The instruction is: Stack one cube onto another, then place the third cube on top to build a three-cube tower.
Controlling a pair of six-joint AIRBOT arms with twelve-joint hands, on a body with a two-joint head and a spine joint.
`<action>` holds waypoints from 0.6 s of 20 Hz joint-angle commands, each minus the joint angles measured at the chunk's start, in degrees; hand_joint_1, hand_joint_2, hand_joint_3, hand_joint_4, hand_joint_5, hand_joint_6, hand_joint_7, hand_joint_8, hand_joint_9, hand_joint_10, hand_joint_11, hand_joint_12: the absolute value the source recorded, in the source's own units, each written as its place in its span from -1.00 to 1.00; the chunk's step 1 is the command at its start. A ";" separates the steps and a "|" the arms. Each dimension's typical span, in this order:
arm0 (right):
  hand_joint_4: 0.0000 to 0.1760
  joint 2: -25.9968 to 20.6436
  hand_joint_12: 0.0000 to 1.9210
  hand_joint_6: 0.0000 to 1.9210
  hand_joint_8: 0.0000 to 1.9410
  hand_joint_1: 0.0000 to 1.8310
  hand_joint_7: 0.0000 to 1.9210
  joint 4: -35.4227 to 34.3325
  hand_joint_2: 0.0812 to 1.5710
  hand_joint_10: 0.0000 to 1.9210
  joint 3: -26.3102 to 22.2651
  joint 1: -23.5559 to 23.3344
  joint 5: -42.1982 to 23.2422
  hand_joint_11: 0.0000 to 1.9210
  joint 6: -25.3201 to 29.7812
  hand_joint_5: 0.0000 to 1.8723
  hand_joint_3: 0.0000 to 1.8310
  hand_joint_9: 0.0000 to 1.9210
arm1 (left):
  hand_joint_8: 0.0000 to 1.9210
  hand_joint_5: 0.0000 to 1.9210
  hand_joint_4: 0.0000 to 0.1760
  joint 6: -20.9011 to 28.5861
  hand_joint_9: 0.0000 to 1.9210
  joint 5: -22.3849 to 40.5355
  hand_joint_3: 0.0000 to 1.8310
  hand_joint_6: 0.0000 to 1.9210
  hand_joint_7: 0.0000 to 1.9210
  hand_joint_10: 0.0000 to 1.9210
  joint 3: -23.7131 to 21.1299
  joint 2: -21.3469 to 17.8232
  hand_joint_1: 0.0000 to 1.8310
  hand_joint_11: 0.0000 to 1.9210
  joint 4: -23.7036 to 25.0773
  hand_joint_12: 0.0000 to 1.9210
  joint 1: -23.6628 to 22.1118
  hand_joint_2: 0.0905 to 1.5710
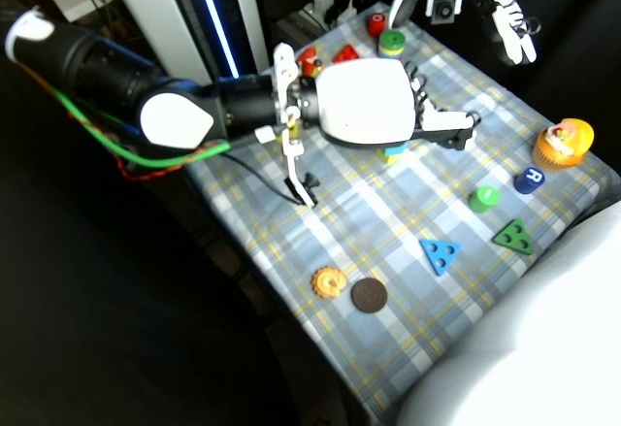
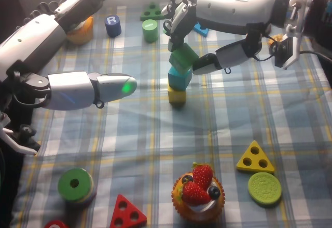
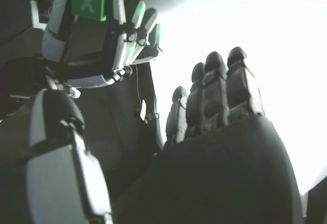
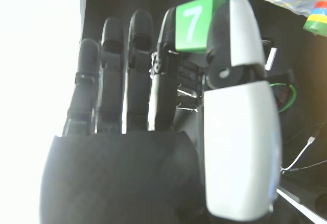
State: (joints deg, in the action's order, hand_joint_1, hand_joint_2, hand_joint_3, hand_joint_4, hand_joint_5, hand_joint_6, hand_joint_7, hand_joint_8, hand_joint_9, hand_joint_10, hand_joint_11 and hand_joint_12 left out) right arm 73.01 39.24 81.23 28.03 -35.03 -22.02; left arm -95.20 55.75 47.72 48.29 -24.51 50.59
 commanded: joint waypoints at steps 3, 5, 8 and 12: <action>-1.00 0.14 -0.01 -0.34 -1.00 0.30 -0.09 -1.92 0.27 -0.99 0.10 -0.92 -5.32 -1.00 0.43 0.26 -1.00 -0.41 | -0.99 -0.95 1.00 0.53 -0.88 6.49 -1.00 -1.00 -0.85 -0.99 0.05 -0.40 -0.11 -0.98 1.18 -0.99 -0.55 0.05; -1.00 0.21 -0.04 -0.33 -1.00 0.30 -0.09 -1.72 0.28 -0.99 0.10 -0.92 -5.17 -1.00 0.49 0.25 -1.00 -0.41 | -1.00 -0.95 1.00 0.53 -0.87 6.48 -1.00 -1.00 -0.85 -0.99 0.05 -0.39 -0.11 -1.00 1.18 -1.00 -0.59 0.04; -1.00 0.27 -0.05 -0.31 -1.00 0.30 -0.12 -1.62 0.28 -0.99 0.09 -0.91 -5.13 -1.00 0.58 0.24 -1.00 -0.39 | -1.00 -0.95 1.00 0.53 -0.88 6.45 -1.00 -1.00 -0.87 -1.00 0.07 -0.38 -0.10 -1.00 1.17 -1.00 -0.59 0.03; -1.00 0.43 -0.12 -0.29 -1.00 0.30 -0.14 -1.51 0.29 -1.00 0.11 -0.91 -5.12 -1.00 0.62 0.23 -1.00 -0.39 | -1.00 -0.95 1.00 0.53 -0.87 6.31 -1.00 -1.00 -0.87 -1.00 0.15 -0.33 -0.09 -1.00 1.12 -1.00 -0.60 0.02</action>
State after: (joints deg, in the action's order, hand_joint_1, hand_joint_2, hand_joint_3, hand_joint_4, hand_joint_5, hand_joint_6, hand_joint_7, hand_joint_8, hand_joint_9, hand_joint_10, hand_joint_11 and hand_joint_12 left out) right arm 73.28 39.75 81.23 28.03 -34.79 -21.63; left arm -95.20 55.72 47.75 48.29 -24.56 50.59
